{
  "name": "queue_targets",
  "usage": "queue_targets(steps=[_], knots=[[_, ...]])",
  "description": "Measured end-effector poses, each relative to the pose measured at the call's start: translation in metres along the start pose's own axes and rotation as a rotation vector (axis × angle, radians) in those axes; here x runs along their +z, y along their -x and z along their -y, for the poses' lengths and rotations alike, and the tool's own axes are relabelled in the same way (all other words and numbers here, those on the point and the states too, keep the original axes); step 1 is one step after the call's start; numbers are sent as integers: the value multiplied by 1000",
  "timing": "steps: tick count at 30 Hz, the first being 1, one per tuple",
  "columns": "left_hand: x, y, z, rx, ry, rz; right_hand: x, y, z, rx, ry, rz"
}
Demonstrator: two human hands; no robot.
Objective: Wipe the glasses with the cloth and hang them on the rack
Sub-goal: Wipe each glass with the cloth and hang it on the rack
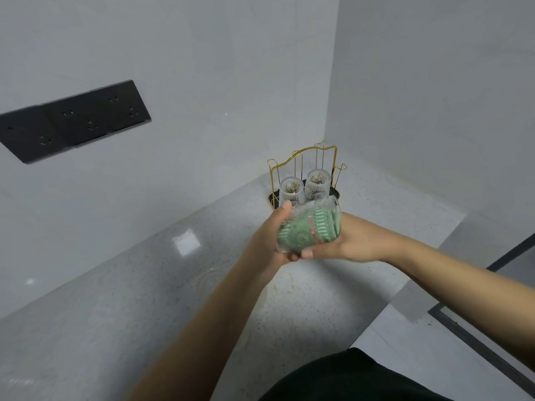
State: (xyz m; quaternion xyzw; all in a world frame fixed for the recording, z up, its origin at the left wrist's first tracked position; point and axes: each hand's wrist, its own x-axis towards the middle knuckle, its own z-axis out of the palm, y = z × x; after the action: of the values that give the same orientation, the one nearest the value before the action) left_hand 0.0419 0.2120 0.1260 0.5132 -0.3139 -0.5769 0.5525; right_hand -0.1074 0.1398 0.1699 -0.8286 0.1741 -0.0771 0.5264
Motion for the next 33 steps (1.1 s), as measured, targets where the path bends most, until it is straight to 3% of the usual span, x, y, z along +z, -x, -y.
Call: queue_targets(steps=[2, 4, 6, 10, 12, 14, 16, 18, 23, 25, 29, 31, 33], knots=[[0, 5, -9, -199, 30, 90, 3, 6, -1, -140, 362, -24], [0, 6, -10, -230, 8, 133, 1, 6, -6, -153, 389, -37], [2, 6, -3, -137, -18, 108, -4, 4, -4, -38, 141, -69], [5, -1, 10, 129, -100, -98, -10, -4, -1, 120, -547, -96], [7, -2, 3, 59, -50, -101, -5, -2, 0, 76, -427, -89], [6, -1, -8, -137, -12, -43, 1, 0, -1, -5, 28, -101], [4, -1, -12, -246, -3, 18, 0, 1, -8, -57, 246, -110], [3, 0, -9, -208, -22, 36, -4, -1, -10, -37, 128, -133], [1, -5, 13, 133, -114, -75, -12, -7, -6, 107, -494, -113], [-1, -8, 12, 145, -74, 3, -8, -5, -3, 64, -377, -84], [-3, -3, -4, -173, 74, 121, -2, -1, -6, -5, 51, -80], [-4, -4, -2, -209, 10, 126, -6, -3, -7, 3, 56, -77], [-2, -5, 5, -114, -26, 70, -10, -5, -5, 38, -84, -96]])
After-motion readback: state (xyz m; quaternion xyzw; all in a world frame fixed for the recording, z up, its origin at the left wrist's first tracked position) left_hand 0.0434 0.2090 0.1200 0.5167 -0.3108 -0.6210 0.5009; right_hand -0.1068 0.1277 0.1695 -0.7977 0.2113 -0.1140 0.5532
